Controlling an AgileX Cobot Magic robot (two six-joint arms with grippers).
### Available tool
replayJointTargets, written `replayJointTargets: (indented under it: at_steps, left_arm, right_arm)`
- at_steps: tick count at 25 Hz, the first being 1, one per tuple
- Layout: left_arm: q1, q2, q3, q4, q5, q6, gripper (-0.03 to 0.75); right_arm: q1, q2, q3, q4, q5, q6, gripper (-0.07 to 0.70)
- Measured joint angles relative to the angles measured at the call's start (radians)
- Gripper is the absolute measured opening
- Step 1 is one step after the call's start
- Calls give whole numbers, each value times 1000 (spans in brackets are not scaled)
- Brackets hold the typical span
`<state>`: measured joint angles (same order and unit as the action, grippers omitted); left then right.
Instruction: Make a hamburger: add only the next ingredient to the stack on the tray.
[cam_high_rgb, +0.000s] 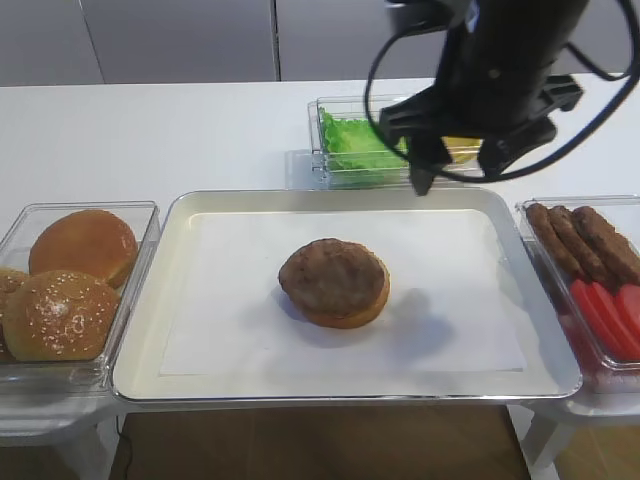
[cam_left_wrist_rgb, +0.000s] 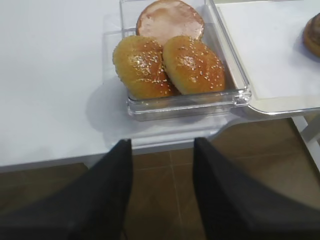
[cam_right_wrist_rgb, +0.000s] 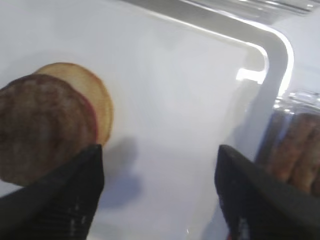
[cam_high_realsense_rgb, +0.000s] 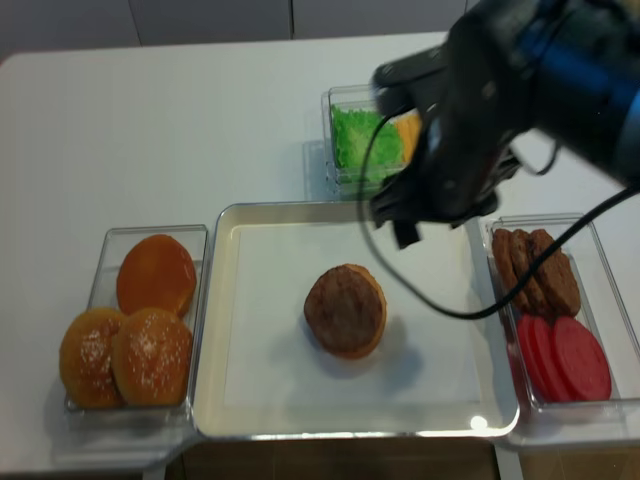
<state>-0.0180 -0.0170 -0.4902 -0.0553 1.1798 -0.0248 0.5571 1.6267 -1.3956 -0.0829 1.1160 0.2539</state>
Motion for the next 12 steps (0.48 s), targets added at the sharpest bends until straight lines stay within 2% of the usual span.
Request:
replayJointTargets:
  at_steps: [5, 8, 12]
  left_arm:
    - [0, 0, 0, 0, 0, 0, 302]
    - [0, 0, 0, 0, 0, 0, 302]
    - [0, 0, 0, 0, 0, 0, 302]
  right_arm:
    - [-187, -52, 23, 65, 28, -57, 523]
    - [-290, -97, 74, 95, 28, -82, 523]
    - [-386, -181, 164, 106, 26, -105, 523]
